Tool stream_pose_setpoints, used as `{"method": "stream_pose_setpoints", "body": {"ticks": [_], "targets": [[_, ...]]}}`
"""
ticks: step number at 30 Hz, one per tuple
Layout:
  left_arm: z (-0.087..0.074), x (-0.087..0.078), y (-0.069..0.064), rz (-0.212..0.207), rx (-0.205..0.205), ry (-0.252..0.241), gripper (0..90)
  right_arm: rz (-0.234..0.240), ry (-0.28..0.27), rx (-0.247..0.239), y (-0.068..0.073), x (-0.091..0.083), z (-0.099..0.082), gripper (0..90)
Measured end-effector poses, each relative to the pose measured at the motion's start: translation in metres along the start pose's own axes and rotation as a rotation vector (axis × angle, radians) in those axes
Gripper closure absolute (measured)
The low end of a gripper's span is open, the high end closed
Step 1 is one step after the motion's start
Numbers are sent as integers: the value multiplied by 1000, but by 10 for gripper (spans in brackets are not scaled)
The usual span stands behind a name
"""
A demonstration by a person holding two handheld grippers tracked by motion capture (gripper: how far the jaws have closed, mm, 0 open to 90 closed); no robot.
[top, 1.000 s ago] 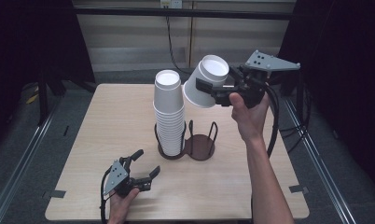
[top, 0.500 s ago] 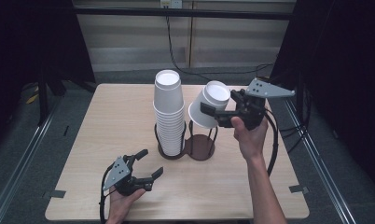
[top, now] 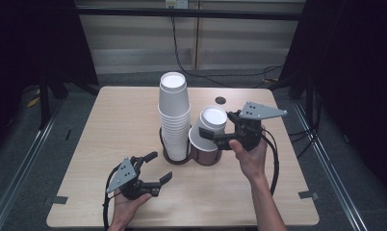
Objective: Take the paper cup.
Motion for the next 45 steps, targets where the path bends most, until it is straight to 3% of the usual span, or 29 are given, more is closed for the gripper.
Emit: {"method": "stream_pose_setpoints", "body": {"ticks": [5, 6, 7, 17, 20, 28, 37, 39, 45], "targets": [[3, 4, -6, -23, 1, 7, 162, 16, -5, 21, 6, 2, -12, 220], [4, 4, -8, -33, -14, 3, 162, 16, -8, 22, 8, 2, -13, 220], [5, 4, -8, -32, 1, 10, 162, 18, -15, 24, 9, 2, -14, 220], [8, 3, -15, -68, 2, 17, 158, 46, -33, 44, 24, 8, -31, 220], [8, 3, -17, -94, -13, 9, 158, 60, -37, 53, 28, 11, -36, 221], [10, 5, -24, -128, 0, -3, 158, 83, -68, 81, 38, 15, -49, 221], [7, 11, -31, -152, 17, 16, 156, 122, -58, 93, 53, 25, -64, 221], [6, 12, -32, -138, 31, 18, 156, 122, -51, 86, 56, 27, -65, 222], [5, 15, -32, -156, 23, 17, 154, 143, -60, 106, 62, 29, -73, 222]]}}
Point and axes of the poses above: each handheld gripper's, and its own axes: x roughly forward along the jaws, z roughly out of its top, y roughly to its left, the point moved 3 cm from there along x, roughly forward along the jaws, and after that the axes turned 15 degrees about -x, right-handed, at the moved point
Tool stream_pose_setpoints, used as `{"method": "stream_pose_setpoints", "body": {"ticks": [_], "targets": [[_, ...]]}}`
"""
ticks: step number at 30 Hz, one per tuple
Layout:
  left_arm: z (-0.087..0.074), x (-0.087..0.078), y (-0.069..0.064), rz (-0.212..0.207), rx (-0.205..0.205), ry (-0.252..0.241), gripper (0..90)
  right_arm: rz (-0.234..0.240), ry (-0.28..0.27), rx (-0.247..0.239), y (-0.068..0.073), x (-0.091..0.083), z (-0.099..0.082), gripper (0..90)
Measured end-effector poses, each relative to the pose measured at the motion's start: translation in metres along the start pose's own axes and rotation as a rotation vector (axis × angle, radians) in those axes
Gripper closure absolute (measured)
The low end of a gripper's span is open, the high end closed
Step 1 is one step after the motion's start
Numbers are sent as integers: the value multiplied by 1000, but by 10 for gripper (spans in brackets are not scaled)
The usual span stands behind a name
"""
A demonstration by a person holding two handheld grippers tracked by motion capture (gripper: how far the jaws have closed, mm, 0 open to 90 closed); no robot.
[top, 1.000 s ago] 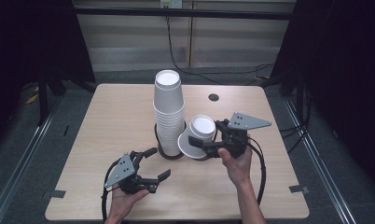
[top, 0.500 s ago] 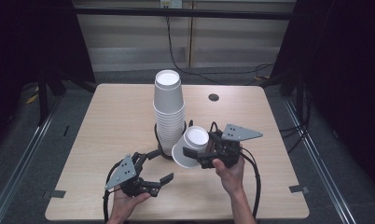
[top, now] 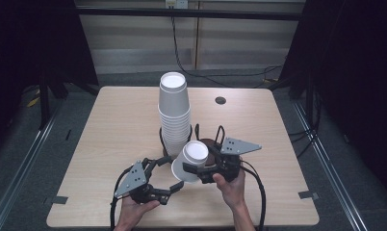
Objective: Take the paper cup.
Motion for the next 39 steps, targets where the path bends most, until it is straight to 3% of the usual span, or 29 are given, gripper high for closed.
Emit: {"method": "stream_pose_setpoints", "body": {"ticks": [5, 21, 34, 39], "targets": [[-1, 5, 0, -10, 0, 5, 156, 31, 10, 3, 4, 7, -3, 222], [-12, 21, 5, -26, -39, 26, 90, 59, -1, 13, 11, 20, -10, 223], [-12, 18, 6, -27, -32, 8, 158, 74, -7, 2, 13, 25, -10, 195], [-13, 17, 7, -25, -29, 39, 166, 71, -5, -13, 14, 26, -9, 139]]}}
Point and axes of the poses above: each handheld gripper's, and its own axes: x roughly forward along the jaws, z roughly out of its top, y roughly to its left, the point moved 3 cm from there along x, roughly forward along the jaws, and after that the axes turned 15 degrees about -x, right-handed, at the moved point
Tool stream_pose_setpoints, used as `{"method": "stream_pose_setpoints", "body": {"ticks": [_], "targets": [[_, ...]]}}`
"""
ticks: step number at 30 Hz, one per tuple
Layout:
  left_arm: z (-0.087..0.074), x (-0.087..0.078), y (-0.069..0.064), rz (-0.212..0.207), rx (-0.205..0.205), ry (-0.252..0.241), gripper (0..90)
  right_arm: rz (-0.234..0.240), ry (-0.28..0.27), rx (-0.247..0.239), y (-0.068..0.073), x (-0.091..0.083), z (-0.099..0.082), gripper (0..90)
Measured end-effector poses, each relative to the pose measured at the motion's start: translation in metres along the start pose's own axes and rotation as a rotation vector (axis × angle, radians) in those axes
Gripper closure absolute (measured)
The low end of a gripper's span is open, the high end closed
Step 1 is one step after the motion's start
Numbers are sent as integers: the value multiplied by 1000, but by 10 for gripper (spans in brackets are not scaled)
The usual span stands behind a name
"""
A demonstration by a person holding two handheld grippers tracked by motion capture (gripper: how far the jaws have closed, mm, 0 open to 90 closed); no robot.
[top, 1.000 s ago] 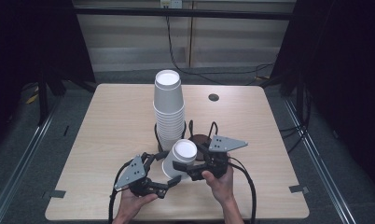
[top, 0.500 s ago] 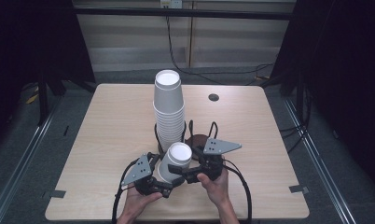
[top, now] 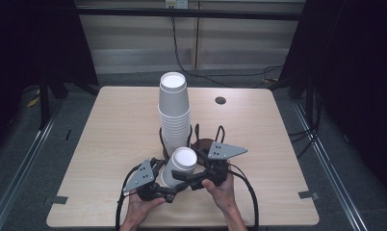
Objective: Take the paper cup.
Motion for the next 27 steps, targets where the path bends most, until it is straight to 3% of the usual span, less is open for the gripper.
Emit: {"method": "stream_pose_setpoints", "body": {"ticks": [8, 12, 14, 21, 27], "targets": [[-1, -5, 2, 13, 1, 29, 168, -5, -3, 6, 0, -3, 2, 127], [-1, -8, 5, 53, 10, 41, 167, -9, -4, 6, -1, -6, 2, 128], [-1, -9, 7, 69, 10, 57, 166, -12, -1, 4, -2, -8, 2, 128], [3, -11, 13, 59, 11, 135, 166, -26, 0, 6, -3, -18, -1, 127], [9, -16, 17, 67, 15, 196, 167, -39, 70, -10, -4, -24, -5, 128]]}}
Point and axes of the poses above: each handheld gripper's, and its own axes: x roughly forward along the jaws, z roughly out of its top, y roughly to its left, the point moved 3 cm from there along x, roughly forward along the jaws, and after that the axes turned 15 degrees about -x, right-handed, at the moved point
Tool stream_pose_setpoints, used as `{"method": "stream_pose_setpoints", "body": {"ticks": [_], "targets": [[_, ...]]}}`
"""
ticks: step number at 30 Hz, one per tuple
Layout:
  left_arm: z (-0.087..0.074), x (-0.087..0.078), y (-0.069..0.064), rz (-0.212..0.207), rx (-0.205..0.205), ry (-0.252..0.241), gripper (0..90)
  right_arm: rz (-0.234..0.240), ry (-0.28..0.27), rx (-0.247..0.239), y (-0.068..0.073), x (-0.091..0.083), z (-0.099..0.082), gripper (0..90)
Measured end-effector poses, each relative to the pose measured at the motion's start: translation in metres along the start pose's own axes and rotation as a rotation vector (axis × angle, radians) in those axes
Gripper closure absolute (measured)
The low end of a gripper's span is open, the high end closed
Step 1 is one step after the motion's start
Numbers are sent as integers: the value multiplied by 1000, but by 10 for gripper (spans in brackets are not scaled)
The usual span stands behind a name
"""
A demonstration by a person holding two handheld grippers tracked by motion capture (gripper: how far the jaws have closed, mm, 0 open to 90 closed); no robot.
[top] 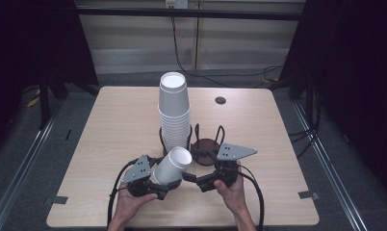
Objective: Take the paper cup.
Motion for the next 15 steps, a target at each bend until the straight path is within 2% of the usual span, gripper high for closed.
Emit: {"method": "stream_pose_setpoints", "body": {"ticks": [3, 4, 8, 11, 15], "targets": [[2, -2, 3, 13, 17, 20, 166, 7, 10, -8, -1, -1, 0, 128], [3, -3, 4, 9, 10, 26, 166, 5, 11, -6, -1, -2, 1, 128], [9, -2, 6, 10, 28, 65, 166, 22, 25, -17, -3, -2, 6, 128], [13, -2, 7, 6, 29, 70, 167, 35, 32, -29, -4, -3, 8, 128], [17, -4, 8, 35, 52, 96, 167, 57, 87, -45, -5, -2, 6, 128]]}}
Point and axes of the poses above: each handheld gripper's, and its own axes: x roughly forward along the jaws, z roughly out of its top, y roughly to its left, the point moved 3 cm from there along x, roughly forward along the jaws, and after that the axes turned 15 degrees about -x, right-handed, at the moved point
